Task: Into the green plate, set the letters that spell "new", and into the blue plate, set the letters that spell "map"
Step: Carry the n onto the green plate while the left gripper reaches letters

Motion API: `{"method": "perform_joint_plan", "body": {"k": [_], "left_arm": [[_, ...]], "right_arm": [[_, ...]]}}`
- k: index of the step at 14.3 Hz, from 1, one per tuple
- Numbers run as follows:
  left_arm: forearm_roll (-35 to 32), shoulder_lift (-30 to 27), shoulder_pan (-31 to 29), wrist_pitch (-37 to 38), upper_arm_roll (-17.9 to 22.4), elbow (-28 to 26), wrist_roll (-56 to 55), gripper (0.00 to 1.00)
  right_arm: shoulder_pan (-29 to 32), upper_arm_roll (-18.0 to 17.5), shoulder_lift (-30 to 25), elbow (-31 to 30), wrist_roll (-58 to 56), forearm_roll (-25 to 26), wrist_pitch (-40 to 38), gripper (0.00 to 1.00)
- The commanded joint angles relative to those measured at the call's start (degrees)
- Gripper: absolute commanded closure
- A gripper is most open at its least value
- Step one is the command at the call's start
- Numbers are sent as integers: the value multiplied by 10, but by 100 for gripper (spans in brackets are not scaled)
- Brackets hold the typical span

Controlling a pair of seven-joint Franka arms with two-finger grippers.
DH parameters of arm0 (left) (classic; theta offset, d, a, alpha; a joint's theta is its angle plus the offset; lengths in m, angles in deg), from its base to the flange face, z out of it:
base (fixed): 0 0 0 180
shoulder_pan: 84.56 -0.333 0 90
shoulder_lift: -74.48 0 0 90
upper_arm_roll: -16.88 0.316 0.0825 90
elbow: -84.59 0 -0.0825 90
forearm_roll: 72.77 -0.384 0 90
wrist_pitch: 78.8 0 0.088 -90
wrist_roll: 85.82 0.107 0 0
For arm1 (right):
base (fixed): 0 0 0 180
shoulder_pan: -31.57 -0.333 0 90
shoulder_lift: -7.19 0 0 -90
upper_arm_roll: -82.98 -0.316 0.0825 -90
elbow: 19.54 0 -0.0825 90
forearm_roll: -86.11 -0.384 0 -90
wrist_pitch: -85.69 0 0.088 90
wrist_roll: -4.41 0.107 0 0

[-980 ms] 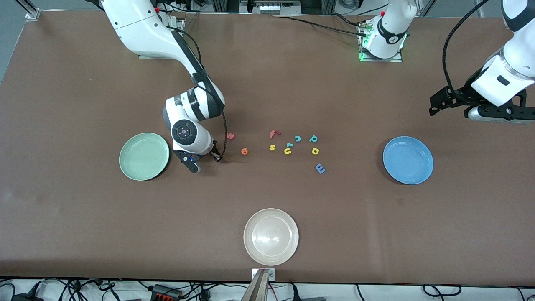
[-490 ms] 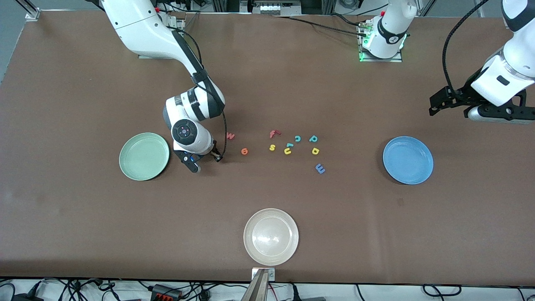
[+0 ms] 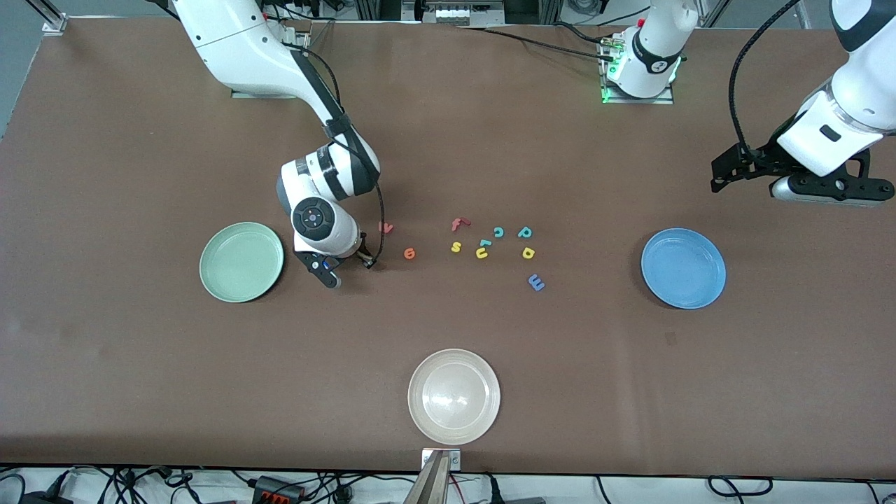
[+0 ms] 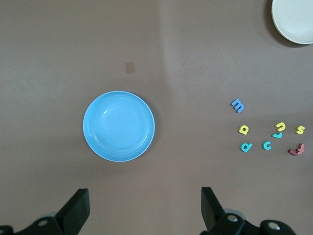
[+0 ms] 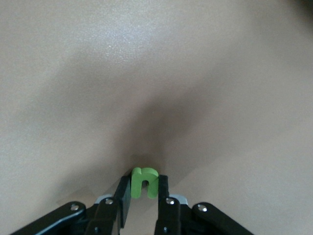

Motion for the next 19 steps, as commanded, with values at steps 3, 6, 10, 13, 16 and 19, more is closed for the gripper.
{"method": "perform_joint_plan", "body": {"k": [3,6,10,13,16,19], "left_arm": [[10,-1,-1,8,-1,8,0,0],[10,1,-1,8,-5,8,1,0],[10,57,2,9,-49,8,3,0],[4,136,15,-1,-65,52,2,0],[2,260,36,0,-64,162,4,0],[4,334,76,-19,-59,208,-76,0]], "right_arm": [[2,8,-39,-13,-48,2,-2,85],[2,56,-72,-9,-138,2,-83,85],[7,144,-95,-25,-320,4,-130,85],[45,162,-97,-38,-424,3,-137,85],[85,162,-85,-44,-492,3,-129,85],[99,161,-61,-45,-522,3,-116,84]]}}
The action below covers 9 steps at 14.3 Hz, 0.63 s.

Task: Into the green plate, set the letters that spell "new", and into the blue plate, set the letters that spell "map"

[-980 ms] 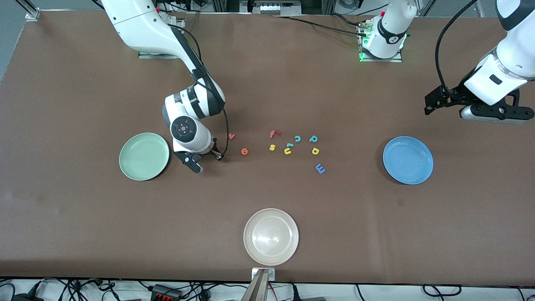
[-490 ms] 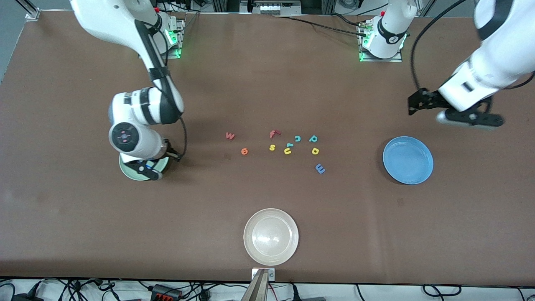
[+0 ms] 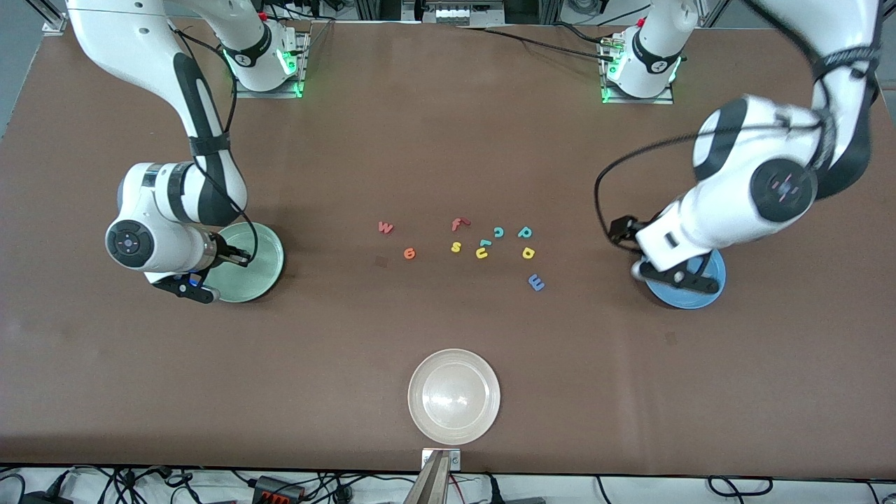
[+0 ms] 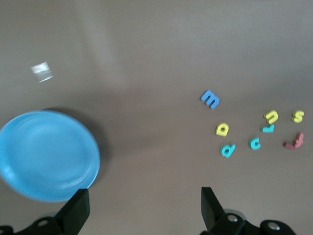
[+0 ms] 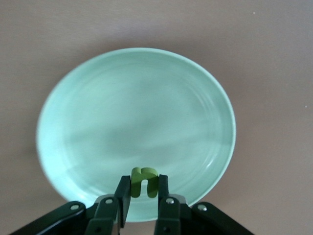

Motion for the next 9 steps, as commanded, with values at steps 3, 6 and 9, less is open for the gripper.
{"method": "perform_joint_plan", "body": {"k": [3,6,9], "left_arm": [[12,105,36,-32,1,74,-245,0],[55,134,54,-84,1,70,-438,0],[50,176,91,-154,4,64,-514,0]], "right_arm": [[18,-6,39,-8,-38,-2,53,82],[18,-7,41,-8,-38,-6,53,61],[23,-6,26,0,-38,-8,35,0]]}}
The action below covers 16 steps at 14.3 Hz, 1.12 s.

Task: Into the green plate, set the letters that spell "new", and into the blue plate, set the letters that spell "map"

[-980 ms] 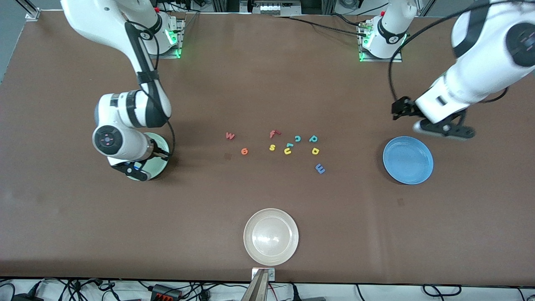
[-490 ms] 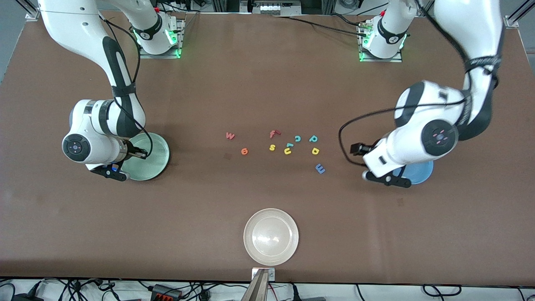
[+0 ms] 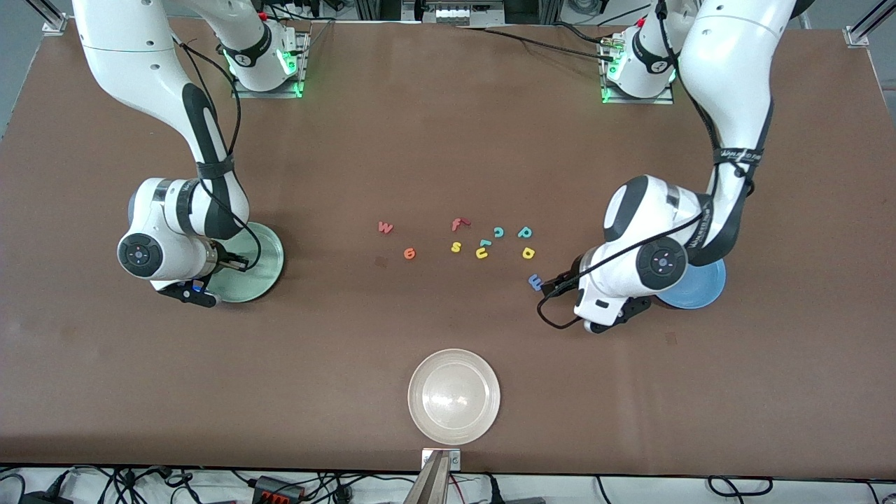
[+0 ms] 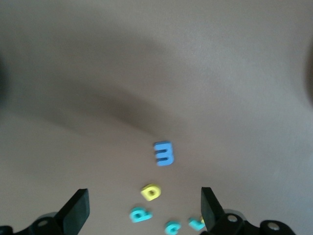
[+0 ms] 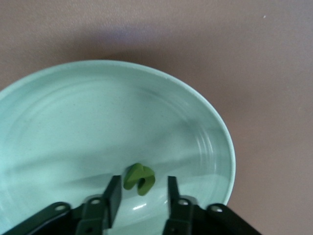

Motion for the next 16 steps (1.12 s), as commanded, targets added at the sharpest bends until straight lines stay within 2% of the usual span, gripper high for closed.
{"method": "perform_joint_plan", "body": {"k": [1,4,8,9,12,14,16], "left_arm": [[-4,46,32,-49,8,14,-50,0],[-10,89,31,-57,8,23,-48,0],[-5,99,33,-96,8,19,-58,0],[-6,99,33,-96,8,17,-58,5],[-5,99,33,-95,7,13,-58,57],[-5,99,33,-93,3,5,-58,73],[-5,100,33,-93,3,-5,-56,74]], "right_arm": [[6,-6,-32,6,-10,-6,-25,0],[0,-19,-62,15,-19,-6,-41,0],[-3,-95,-64,17,-45,-2,-24,0],[-9,-109,-63,19,-45,-3,-13,0],[-54,-115,-60,25,-34,-6,19,0],[-104,-114,-42,45,-34,-5,37,7],[-131,-114,-22,62,-10,-5,58,16]]}}
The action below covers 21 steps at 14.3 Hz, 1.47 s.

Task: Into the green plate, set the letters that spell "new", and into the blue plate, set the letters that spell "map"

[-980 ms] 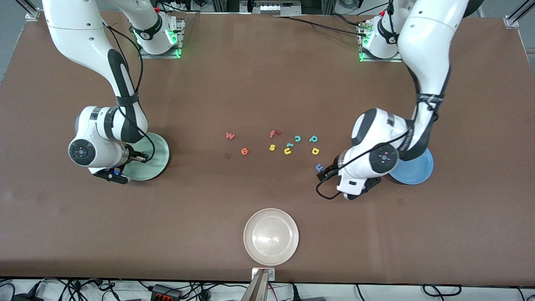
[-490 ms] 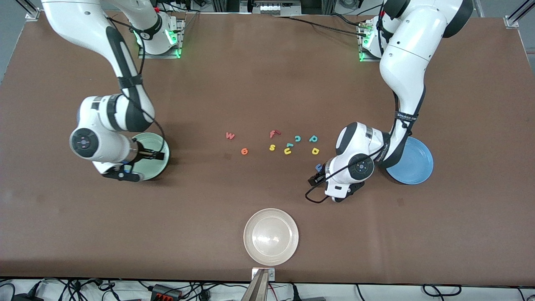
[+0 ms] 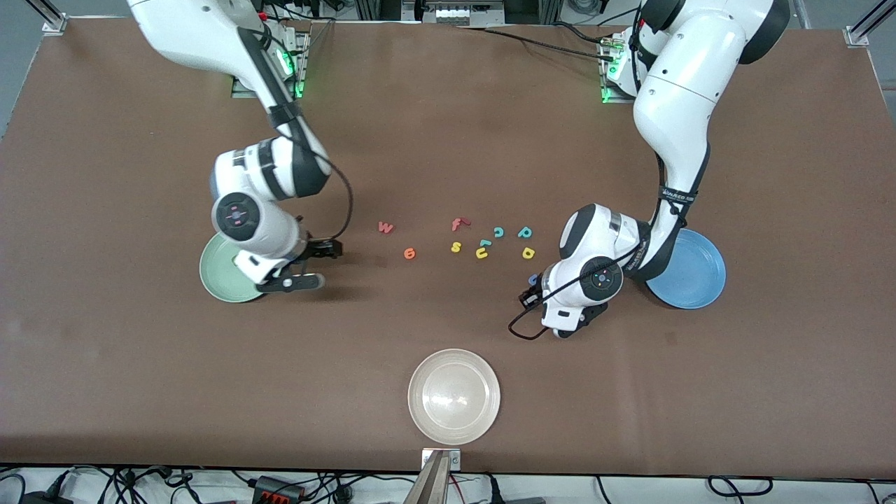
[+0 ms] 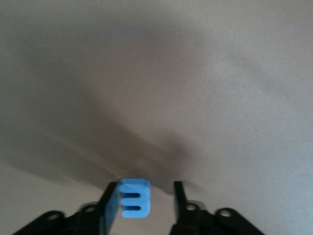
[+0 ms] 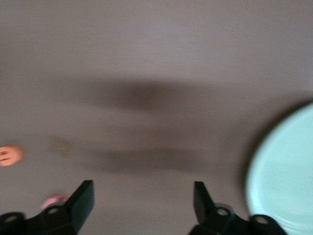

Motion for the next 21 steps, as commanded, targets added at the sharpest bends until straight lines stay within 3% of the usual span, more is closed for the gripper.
{"method": "perform_joint_plan", "body": {"k": [1,4,5,8,11,13,17,21], "left_arm": [[-2,0,3,4,1,-10,-2,74],[-2,-3,1,7,1,-9,2,93],[-6,-8,-3,9,1,-8,2,95],[-33,-40,-6,66,9,5,22,95],[-119,-69,-36,148,11,11,115,94],[-133,-73,-64,190,12,6,199,95],[-137,-82,-149,210,12,-17,426,96],[-137,-113,-192,188,11,-92,497,94]], "right_arm": [[-36,5,34,32,42,-4,28,16],[-62,5,50,32,65,-5,55,22],[-68,5,55,32,78,-5,64,24],[-90,4,62,34,105,-5,73,32],[-109,5,79,60,142,-5,73,35],[-118,4,94,81,142,-5,72,40],[-134,5,114,91,151,-1,73,44],[-143,5,129,94,150,-1,73,44]]}}
